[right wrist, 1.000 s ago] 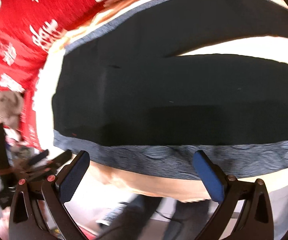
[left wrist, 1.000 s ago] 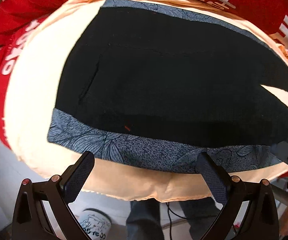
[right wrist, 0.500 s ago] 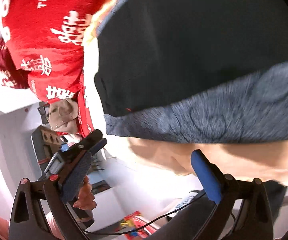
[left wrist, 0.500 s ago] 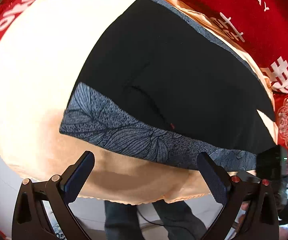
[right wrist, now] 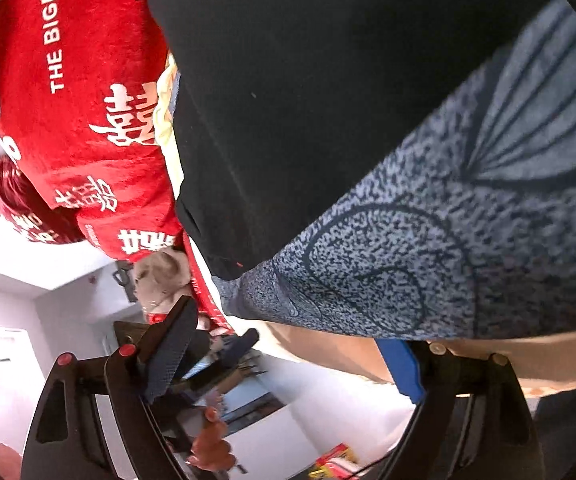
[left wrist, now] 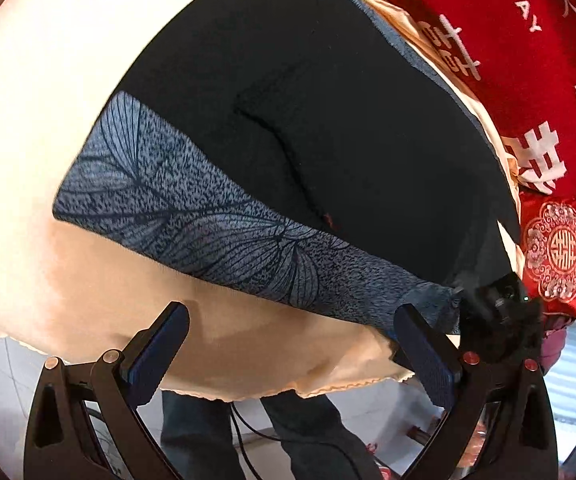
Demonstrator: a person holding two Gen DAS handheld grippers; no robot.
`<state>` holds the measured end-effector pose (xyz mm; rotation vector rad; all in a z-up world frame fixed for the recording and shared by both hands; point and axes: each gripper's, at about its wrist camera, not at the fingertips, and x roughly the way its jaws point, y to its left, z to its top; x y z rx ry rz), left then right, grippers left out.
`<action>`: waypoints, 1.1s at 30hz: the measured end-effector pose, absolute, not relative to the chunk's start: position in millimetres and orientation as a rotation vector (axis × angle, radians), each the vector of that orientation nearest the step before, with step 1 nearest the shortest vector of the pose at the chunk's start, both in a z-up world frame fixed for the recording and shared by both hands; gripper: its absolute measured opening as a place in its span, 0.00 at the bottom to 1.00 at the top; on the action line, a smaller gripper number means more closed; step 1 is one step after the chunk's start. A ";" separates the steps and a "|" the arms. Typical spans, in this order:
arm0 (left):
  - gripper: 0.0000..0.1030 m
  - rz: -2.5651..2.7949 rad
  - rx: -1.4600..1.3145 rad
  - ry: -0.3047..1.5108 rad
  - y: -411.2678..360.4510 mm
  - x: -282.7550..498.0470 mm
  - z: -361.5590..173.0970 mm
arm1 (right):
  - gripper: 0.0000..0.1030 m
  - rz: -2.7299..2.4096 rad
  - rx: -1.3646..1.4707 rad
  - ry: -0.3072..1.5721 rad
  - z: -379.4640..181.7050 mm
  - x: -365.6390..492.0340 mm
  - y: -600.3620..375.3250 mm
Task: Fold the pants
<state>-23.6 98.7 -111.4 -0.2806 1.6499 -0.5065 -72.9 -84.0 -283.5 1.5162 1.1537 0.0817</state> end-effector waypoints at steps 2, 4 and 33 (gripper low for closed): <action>1.00 -0.503 -0.339 1.657 100.1 -22.3 -112.9 | 0.82 0.109 1.558 1.107 -276.8 -67.1 -83.6; 1.00 -0.512 -0.428 1.657 101.3 -20.9 -113.1 | 0.81 0.172 1.576 1.035 -259.4 -60.6 -85.4; 0.57 -0.401 -0.344 1.613 78.8 19.1 -115.3 | 0.16 -0.253 1.693 0.787 -255.1 -192.5 -190.1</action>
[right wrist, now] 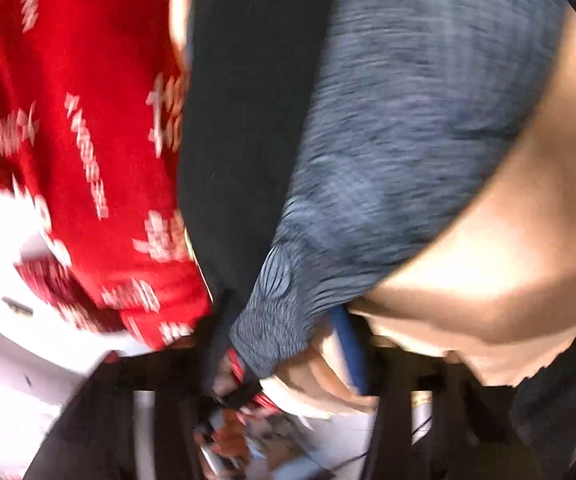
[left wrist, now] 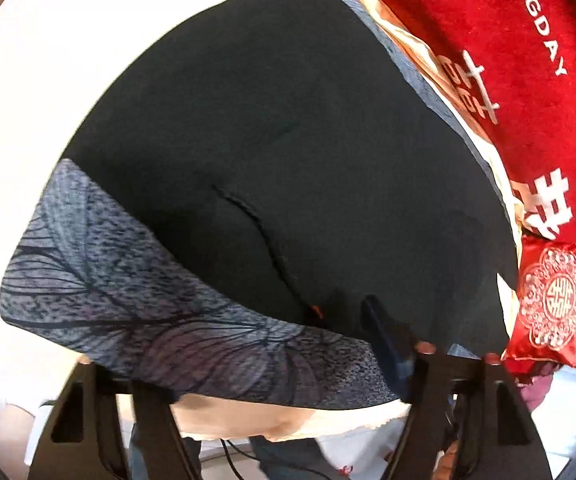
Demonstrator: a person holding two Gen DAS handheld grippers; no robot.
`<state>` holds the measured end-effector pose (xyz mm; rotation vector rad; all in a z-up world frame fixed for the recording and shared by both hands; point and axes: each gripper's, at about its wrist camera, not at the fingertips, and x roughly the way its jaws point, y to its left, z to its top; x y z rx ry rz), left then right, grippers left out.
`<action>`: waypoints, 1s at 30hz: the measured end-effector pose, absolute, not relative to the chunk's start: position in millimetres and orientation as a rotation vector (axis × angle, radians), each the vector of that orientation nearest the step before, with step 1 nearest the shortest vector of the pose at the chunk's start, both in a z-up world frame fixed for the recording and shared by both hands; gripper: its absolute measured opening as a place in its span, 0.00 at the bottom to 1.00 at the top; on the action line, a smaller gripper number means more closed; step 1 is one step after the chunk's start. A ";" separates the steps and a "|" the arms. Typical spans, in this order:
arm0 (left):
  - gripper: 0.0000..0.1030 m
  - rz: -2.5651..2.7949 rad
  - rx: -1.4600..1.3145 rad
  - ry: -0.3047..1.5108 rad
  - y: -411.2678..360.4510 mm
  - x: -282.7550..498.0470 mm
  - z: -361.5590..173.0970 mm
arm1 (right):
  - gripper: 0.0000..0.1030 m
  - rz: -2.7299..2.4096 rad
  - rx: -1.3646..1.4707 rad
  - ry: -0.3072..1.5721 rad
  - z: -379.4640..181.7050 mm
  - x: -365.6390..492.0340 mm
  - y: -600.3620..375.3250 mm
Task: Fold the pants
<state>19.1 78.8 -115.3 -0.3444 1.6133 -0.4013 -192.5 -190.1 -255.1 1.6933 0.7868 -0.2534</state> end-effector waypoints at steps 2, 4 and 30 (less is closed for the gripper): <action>0.37 -0.371 -0.327 1.615 87.3 20.4 -112.6 | 0.09 -0.272 1.686 0.793 -248.1 -197.0 -190.4; 0.28 -0.371 -0.354 1.607 95.1 22.4 -106.2 | 0.08 -0.243 1.622 0.804 -228.9 -192.4 -192.6; 0.28 -0.315 -0.281 1.396 -50.9 206.7 -75.6 | 0.29 0.146 1.276 1.101 -132.3 52.0 -313.2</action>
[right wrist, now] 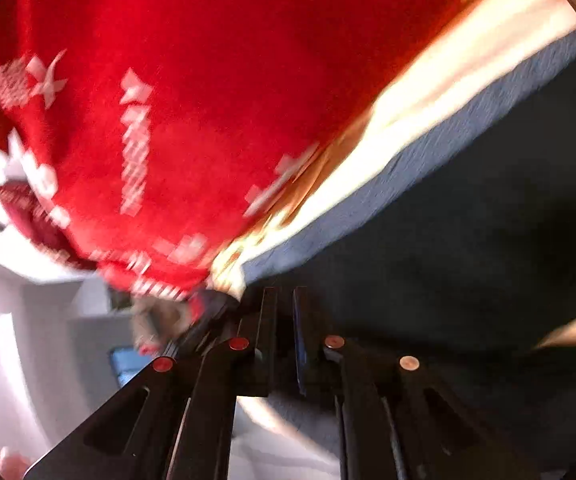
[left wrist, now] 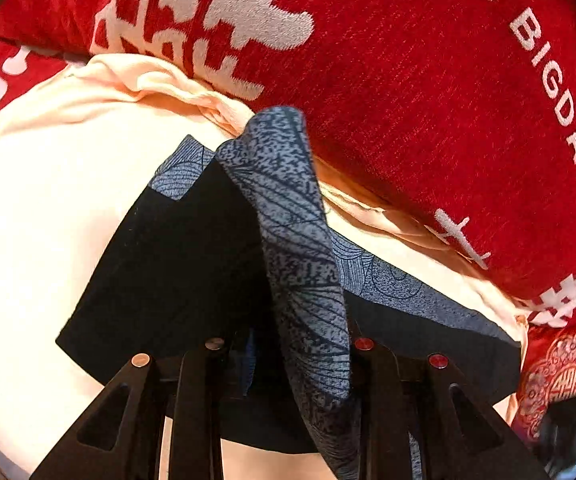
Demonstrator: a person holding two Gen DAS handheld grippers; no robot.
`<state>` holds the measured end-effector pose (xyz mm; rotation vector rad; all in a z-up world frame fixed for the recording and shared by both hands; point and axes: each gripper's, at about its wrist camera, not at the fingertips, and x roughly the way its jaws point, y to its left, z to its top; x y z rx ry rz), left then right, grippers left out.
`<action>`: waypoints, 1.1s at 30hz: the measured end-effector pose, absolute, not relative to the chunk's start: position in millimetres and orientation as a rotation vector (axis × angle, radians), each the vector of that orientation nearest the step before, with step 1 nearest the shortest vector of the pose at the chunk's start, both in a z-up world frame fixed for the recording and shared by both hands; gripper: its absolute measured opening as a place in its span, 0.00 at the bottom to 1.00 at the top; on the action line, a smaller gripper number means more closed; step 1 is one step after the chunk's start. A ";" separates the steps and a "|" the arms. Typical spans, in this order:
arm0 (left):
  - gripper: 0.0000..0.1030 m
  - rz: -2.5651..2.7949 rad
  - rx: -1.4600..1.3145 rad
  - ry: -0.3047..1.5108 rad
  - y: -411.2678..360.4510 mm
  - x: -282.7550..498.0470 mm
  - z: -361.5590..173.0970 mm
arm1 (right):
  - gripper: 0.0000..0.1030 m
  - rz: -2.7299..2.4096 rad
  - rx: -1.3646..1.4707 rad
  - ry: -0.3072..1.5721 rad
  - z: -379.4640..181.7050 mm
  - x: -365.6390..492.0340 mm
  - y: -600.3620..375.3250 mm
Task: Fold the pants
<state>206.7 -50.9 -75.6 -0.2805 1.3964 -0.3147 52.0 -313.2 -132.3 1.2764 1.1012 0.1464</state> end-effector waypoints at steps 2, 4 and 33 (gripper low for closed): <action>0.28 -0.314 -0.282 1.402 -50.0 205.7 -73.3 | 0.71 0.163 1.327 1.140 -142.8 26.5 -288.8; 0.28 -0.317 -0.275 1.410 -48.8 205.1 -71.8 | 0.77 0.150 1.436 1.170 -165.5 -11.7 -260.7; 0.48 -0.175 -0.285 1.363 -25.0 228.6 -88.9 | 0.12 -0.127 0.877 1.363 -219.2 144.5 -364.9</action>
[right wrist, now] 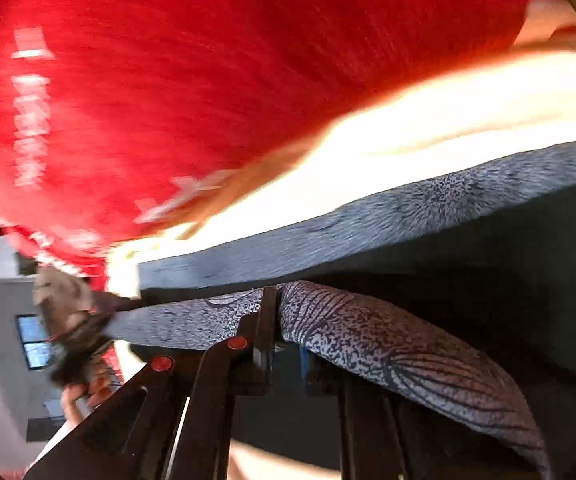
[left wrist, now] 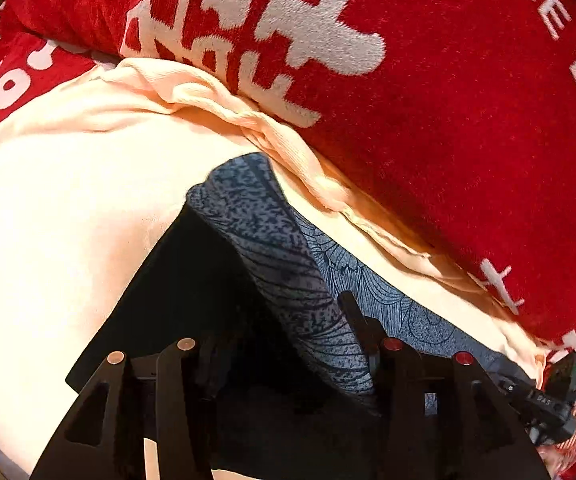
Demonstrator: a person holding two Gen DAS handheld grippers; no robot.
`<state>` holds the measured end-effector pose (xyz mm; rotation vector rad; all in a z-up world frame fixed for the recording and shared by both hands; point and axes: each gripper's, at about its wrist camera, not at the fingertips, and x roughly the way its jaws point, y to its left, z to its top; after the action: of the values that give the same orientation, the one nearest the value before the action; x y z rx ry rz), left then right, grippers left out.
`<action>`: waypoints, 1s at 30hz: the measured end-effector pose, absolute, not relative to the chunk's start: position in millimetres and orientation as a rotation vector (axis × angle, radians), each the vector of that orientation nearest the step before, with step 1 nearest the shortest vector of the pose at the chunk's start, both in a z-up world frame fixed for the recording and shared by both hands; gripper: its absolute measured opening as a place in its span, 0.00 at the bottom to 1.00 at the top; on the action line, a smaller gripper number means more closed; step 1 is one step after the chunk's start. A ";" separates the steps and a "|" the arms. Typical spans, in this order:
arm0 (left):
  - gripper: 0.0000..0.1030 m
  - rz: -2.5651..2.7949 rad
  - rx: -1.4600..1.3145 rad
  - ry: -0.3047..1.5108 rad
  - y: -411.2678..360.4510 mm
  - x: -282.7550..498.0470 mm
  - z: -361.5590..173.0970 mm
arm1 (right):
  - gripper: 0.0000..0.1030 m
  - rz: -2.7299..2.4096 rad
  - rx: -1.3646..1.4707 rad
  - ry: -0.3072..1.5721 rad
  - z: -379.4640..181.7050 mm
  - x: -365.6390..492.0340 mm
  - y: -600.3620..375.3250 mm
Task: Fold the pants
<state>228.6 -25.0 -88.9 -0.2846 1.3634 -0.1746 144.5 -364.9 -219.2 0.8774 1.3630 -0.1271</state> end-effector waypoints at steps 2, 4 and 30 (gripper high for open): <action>0.48 -0.182 -0.286 1.353 -22.0 225.8 -78.6 | 0.13 -0.125 0.894 1.343 -223.8 146.5 -368.0; 0.48 -0.180 -0.266 1.326 -16.0 221.7 -63.4 | 0.47 -0.087 0.903 1.312 -213.2 138.3 -366.7; 0.59 -0.177 0.211 1.341 -53.0 168.0 -68.9 | 0.40 -0.032 0.748 1.235 -193.7 182.7 -297.1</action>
<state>168.0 -53.0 -68.9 0.2114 1.3415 -0.1772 182.7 -297.1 -193.7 0.7481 1.2354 -0.0321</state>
